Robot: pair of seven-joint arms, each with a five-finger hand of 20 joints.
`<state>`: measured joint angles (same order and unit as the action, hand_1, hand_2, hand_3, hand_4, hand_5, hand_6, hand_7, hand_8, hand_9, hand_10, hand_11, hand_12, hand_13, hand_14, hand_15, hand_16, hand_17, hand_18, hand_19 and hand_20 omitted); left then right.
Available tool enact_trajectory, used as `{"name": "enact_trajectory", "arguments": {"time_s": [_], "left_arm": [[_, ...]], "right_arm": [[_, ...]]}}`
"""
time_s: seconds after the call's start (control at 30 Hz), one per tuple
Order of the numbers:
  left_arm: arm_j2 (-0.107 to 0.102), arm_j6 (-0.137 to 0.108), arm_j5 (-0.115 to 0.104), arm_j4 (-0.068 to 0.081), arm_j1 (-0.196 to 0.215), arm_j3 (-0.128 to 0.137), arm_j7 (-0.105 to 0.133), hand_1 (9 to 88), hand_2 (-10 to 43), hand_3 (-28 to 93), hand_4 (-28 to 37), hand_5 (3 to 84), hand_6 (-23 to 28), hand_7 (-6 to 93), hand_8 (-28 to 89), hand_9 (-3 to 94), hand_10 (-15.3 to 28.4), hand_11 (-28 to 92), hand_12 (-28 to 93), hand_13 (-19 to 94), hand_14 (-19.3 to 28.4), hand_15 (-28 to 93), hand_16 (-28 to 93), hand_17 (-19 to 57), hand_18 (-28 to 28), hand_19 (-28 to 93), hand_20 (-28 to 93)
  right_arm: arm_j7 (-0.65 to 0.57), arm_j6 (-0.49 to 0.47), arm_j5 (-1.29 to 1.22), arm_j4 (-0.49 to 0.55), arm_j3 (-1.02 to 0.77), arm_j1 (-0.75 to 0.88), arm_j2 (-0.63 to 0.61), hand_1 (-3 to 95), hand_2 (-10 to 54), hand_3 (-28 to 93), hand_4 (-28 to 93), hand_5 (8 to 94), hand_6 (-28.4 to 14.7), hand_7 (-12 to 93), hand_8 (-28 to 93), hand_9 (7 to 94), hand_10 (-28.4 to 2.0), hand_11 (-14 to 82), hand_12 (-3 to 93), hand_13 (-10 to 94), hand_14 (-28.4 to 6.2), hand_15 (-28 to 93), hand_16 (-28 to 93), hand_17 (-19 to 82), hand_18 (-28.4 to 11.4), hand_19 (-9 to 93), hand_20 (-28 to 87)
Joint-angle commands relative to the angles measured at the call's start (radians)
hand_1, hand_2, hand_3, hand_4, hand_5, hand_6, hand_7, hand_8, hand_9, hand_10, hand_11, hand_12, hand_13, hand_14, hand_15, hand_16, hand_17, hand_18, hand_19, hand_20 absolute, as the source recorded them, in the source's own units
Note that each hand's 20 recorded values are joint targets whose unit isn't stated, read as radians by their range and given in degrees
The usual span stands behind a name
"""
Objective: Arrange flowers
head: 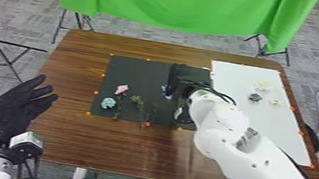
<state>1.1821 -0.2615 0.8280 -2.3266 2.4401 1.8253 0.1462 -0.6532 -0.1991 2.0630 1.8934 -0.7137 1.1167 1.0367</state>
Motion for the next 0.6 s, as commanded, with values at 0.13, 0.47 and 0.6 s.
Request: {"name": "enact_trajectory", "arguments": {"time_s": [0.13, 0.47, 0.6], "left_arm": [[0.003, 0.033, 0.011, 0.016, -0.021, 0.014, -0.029, 24.5, 6.0, 81, -21.3, 38.3, 10.5, 13.6, -10, 34.9, 19.9, 27, 9, 25, 26.4, 49, -9, -10.7, 23.4, 57, -2], [0.001, 0.036, 0.010, 0.025, -0.043, 0.012, -0.022, 24.5, 6.0, 81, -21.2, 38.3, 10.5, 13.7, -10, 34.8, 19.8, 27, 9, 25, 26.4, 49, -9, -10.7, 23.3, 57, -2], [0.000, 0.039, 0.009, 0.029, -0.051, 0.006, -0.025, 24.5, 6.0, 81, -21.2, 38.3, 10.5, 13.7, -10, 34.8, 19.8, 27, 9, 25, 26.4, 49, -9, -10.7, 23.3, 57, -2]], "right_arm": [[0.054, -0.022, 0.064, -0.006, 0.091, 0.015, 0.097, 51.1, -9.5, 82, -28, 84.9, -0.8, 21, 4, 89.8, -11.8, 23.6, 23.8, 74, -8.5, 77, 15, 40, -22.1, 93, 52], [0.058, 0.024, 0.055, -0.091, 0.174, -0.050, 0.156, 51.0, -9.5, 82, -28, 84.9, -0.7, 21, 4, 89.7, -11.9, 23.8, 23.8, 74, -8.7, 77, 15, 40, -22.1, 93, 52], [0.049, 0.063, 0.064, -0.128, 0.222, -0.085, 0.160, 50.8, -9.5, 82, -28, 84.7, -0.5, 21, 4, 89.7, -11.9, 24.0, 23.8, 74, -8.8, 77, 15, 40, -22.1, 93, 52]]}}
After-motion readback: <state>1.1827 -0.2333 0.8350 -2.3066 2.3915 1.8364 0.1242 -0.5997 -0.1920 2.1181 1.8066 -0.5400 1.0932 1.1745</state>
